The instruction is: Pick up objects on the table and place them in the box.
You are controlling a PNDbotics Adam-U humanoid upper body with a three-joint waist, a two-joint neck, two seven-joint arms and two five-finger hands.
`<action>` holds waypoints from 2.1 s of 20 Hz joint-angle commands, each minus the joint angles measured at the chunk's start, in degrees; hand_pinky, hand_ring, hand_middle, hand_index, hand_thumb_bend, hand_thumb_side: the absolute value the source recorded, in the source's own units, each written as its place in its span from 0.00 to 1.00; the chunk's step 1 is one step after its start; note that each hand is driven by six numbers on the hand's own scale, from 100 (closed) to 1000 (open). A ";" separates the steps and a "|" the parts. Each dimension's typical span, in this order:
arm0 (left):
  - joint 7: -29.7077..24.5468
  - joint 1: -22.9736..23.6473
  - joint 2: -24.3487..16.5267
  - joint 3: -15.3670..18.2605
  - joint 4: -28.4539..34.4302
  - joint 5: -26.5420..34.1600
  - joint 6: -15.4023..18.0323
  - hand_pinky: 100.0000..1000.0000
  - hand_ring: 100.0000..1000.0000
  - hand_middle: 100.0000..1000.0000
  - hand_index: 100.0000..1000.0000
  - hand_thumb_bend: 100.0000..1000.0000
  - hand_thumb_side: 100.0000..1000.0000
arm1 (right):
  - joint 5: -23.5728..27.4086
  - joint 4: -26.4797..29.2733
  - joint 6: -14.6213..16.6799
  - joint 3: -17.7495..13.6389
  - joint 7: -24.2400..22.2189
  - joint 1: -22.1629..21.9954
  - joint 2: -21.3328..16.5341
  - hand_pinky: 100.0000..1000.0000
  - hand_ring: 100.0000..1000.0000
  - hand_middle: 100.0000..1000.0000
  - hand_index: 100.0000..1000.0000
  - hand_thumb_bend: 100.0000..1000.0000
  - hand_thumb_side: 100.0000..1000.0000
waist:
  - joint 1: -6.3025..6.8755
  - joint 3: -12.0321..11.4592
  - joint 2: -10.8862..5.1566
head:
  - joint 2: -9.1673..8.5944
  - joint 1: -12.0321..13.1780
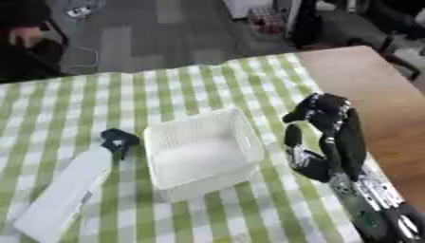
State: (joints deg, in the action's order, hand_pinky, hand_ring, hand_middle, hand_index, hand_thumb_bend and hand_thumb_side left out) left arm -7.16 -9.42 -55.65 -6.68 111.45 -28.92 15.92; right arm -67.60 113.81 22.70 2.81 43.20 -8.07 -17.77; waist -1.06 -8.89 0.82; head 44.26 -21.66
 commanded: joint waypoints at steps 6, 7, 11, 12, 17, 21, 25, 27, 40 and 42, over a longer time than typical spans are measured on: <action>-3.42 -4.47 -4.93 -1.84 -5.19 -3.99 0.46 0.71 0.73 0.83 0.86 0.00 1.00 | 0.52 0.78 0.53 0.07 -0.82 0.70 -1.46 0.15 0.30 0.33 0.43 0.00 0.93 | 0.31 0.33 -0.06 | -2.94 -2.07; -3.88 -5.05 -5.14 -2.20 -5.87 -4.37 0.56 0.70 0.73 0.83 0.86 0.00 1.00 | 0.50 0.78 0.53 0.06 -0.90 0.69 -1.50 0.15 0.30 0.33 0.43 0.00 0.93 | 0.32 0.31 -0.05 | -3.19 -2.82; -7.23 -7.93 -5.77 -3.45 -8.01 -4.46 0.58 0.70 0.73 0.82 0.86 0.00 1.00 | 0.32 0.78 0.60 0.17 -1.27 0.62 -1.74 0.15 0.30 0.33 0.43 0.00 0.93 | 0.38 0.36 -0.04 | -3.82 -4.95; -8.45 -8.64 -5.81 -3.70 -8.31 -4.34 0.48 0.70 0.73 0.82 0.86 0.00 1.00 | 0.29 0.78 0.62 0.19 -1.35 0.61 -1.79 0.15 0.30 0.33 0.43 0.00 0.93 | 0.40 0.37 -0.06 | -3.92 -5.25; -18.85 -12.15 -5.95 -5.44 -9.30 -4.44 -1.35 0.60 0.72 0.82 0.86 0.03 1.00 | 0.46 0.78 0.64 0.15 -1.82 0.79 -2.23 0.15 0.30 0.33 0.43 0.00 0.93 | 0.70 0.73 -0.18 | -4.56 -6.00; -27.62 -14.90 -5.14 -7.66 -10.21 -5.67 -2.71 0.50 0.69 0.76 0.85 0.05 1.00 | 0.86 0.78 0.85 0.03 -2.15 1.07 -2.69 0.15 0.30 0.33 0.43 0.00 0.93 | 0.92 1.14 -0.25 | -4.56 -5.90; -36.20 -18.09 -3.62 -10.11 -12.07 -6.61 -3.05 0.48 0.69 0.76 0.84 0.07 1.00 | 1.17 0.78 1.08 0.10 -2.76 1.34 -3.05 0.15 0.30 0.33 0.43 0.00 0.93 | 1.12 1.60 -0.21 | -4.54 -5.90; -39.60 -19.68 -2.55 -10.99 -13.18 -7.32 -3.01 0.47 0.69 0.77 0.83 0.07 1.00 | 1.28 0.78 1.10 0.10 -3.16 1.46 -3.23 0.15 0.30 0.34 0.43 0.00 0.93 | 1.22 1.79 -0.25 | -4.48 -5.73; -44.02 -25.59 6.95 -17.73 -20.91 -22.43 0.97 0.44 0.66 0.76 0.79 0.07 1.00 | 3.12 0.78 1.63 -0.62 -5.49 2.88 -4.65 0.15 0.30 0.34 0.43 0.00 0.94 | 1.70 3.21 -0.54 | -4.92 -4.46; -43.55 -25.84 8.01 -18.27 -22.24 -23.80 1.82 0.44 0.66 0.77 0.80 0.04 1.00 | 3.45 0.78 1.72 -0.69 -5.94 3.16 -4.79 0.16 0.30 0.35 0.43 0.00 0.94 | 1.73 3.46 -0.52 | -4.91 -3.89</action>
State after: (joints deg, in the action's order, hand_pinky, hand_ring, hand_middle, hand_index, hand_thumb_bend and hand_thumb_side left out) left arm -48.33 -33.94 -47.24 -25.07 89.60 -51.40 14.54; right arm -64.53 113.81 24.33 2.71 37.55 -5.48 -21.32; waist 0.55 -5.44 0.78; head 40.03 -26.27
